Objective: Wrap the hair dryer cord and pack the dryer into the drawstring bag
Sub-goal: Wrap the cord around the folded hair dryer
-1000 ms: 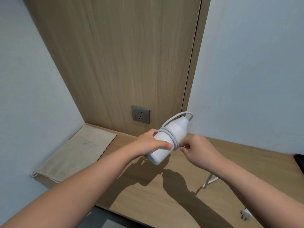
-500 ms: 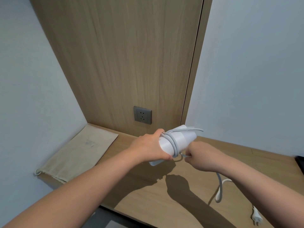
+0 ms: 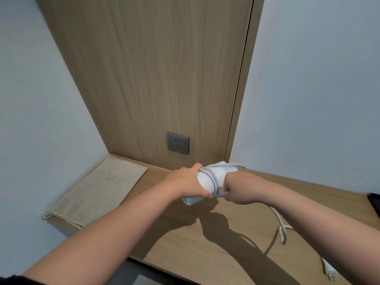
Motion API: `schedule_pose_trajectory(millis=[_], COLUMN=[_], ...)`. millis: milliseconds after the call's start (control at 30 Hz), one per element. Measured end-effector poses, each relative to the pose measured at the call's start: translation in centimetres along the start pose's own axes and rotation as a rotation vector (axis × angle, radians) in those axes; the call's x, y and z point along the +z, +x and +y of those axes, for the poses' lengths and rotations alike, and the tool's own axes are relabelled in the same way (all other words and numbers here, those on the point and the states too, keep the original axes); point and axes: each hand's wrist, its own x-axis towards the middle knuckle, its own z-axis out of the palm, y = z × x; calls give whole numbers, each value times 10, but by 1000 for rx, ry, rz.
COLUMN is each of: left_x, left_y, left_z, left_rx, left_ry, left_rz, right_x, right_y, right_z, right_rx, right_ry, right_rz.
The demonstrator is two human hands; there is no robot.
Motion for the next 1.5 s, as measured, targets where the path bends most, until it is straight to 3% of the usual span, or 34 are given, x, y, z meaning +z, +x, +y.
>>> schedule_pose_trajectory(millis=[233,400,567,767,1067,1500], left_x=[2,6,21,27,25,13], left_y=[-3,0,-3,-3,-12,-18], left_z=[-8,-27,-38,-50,-44,-38], left_rx=[229,337,466,535,581,683], left_ry=[511,650,630,581,571,578], left_rz=[326,363,326,335,365,394], right_x=[-8,-18,-25,-17,-9,-2], right_y=[8,3,14,31,48,54], right_z=[-6,-10,0,30,38,33], right_rx=[-36,-105,-140,-177,-62,-123], right_ry=[-23,-48,8,328,519,465], right_rz=[-15,78,185,155,268,391])
